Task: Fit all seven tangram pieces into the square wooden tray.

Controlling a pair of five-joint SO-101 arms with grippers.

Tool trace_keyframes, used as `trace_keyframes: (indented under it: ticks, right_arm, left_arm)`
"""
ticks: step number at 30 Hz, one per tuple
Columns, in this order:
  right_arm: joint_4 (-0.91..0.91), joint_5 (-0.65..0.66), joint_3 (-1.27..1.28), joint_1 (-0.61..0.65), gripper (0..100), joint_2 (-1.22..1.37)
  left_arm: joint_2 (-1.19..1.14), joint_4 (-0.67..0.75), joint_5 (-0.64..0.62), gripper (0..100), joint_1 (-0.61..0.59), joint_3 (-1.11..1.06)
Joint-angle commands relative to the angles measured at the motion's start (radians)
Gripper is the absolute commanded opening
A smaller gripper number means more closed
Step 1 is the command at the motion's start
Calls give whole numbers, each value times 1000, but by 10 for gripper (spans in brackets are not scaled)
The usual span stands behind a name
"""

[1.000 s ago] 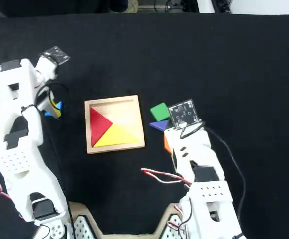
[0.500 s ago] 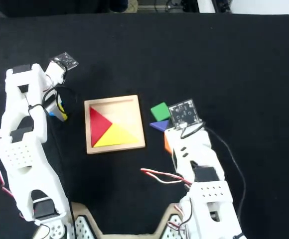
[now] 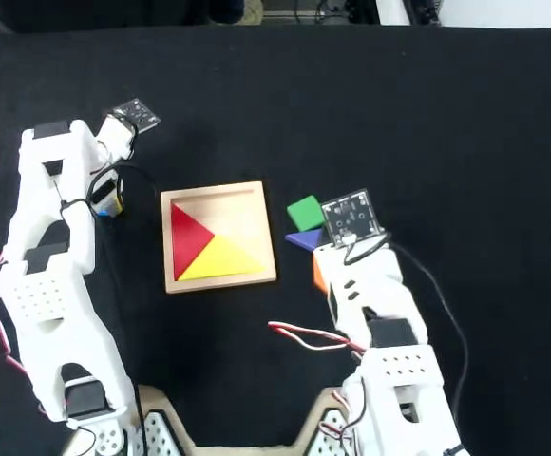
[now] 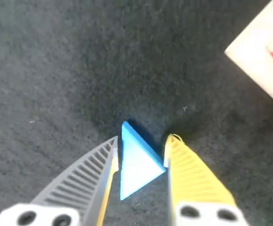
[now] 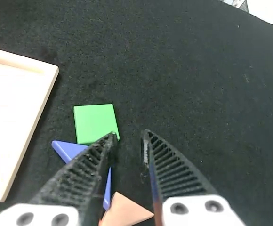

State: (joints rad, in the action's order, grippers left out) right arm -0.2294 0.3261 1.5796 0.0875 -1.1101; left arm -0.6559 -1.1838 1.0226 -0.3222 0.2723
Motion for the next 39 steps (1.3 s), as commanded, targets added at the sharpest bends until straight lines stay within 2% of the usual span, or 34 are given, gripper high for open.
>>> trace_keyframes:
  ticks: [1,8,14,19,26,32,39]
  right_arm:
    - [23,9,-4,14,96,-22]
    - [21,9,-4,11,96,-22]
    - [21,9,-4,11,96,-22]
    - [21,9,-4,9,96,-22]
    - [21,9,-4,12,96,-22]
    - [23,9,-4,11,96,-22]
    - [23,9,-4,11,96,-22]
  left_arm:
    - [8,-58,-8,149,5,31]
    - [-2,-193,-3,157,-2,180]
    - [-3,-193,8,340,-47,199]
    - [-20,-167,193,327,-76,177]
    - [-115,-161,206,322,-73,240]
    - [-192,-169,209,235,-59,329]
    - [-199,-233,313,165,-61,335]
